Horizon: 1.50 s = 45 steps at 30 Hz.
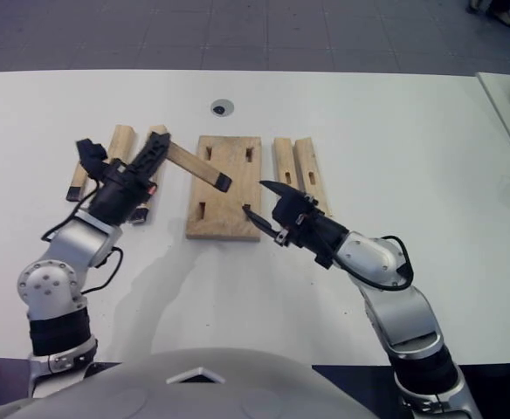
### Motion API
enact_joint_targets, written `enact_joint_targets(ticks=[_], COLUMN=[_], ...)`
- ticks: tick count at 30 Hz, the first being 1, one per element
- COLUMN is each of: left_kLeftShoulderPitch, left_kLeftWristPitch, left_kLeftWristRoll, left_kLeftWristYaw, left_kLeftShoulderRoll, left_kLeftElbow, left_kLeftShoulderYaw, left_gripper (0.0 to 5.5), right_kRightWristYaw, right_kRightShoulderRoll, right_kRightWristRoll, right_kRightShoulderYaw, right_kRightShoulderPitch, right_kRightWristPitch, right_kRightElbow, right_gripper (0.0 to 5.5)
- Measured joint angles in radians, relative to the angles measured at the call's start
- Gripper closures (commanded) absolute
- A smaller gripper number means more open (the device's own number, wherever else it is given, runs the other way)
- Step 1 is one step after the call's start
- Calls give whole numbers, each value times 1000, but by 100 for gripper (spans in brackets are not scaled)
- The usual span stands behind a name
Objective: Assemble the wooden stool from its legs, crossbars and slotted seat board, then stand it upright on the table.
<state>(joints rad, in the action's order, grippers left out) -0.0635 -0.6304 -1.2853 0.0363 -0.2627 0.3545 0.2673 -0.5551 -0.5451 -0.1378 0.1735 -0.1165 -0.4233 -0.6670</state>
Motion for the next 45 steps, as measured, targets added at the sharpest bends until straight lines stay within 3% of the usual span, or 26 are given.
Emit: enact_joint_targets(ticks=[6,14,26,45], left_kLeftShoulderPitch=[-72,-139,-146,-146], left_kLeftWristPitch=[238,402,471,408], left_kLeftWristRoll=[444,665,736,743], left_kLeftWristYaw=[91,205,272,273], left_kLeftShoulderRoll=[-186,-199,-179,-149], left_kLeftElbow=[-166,-432,-533,-458], left_kLeftShoulderYaw=[41,48,66,82], left_gripper=[509,509,509,509], right_kRightWristYaw=[50,62,59,58], right_kRightShoulderRoll=[-1,-1,0,0], right_kRightWristRoll=[69,114,122,136], right_kRightShoulderYaw=[-13,-11,-11,-8], right_kRightShoulderPitch=[-29,-51,-53,-68], right_kRightWristPitch=[10,32,43,43], right_kRightElbow=[60,97,107,111], right_gripper=[130,11,10,10])
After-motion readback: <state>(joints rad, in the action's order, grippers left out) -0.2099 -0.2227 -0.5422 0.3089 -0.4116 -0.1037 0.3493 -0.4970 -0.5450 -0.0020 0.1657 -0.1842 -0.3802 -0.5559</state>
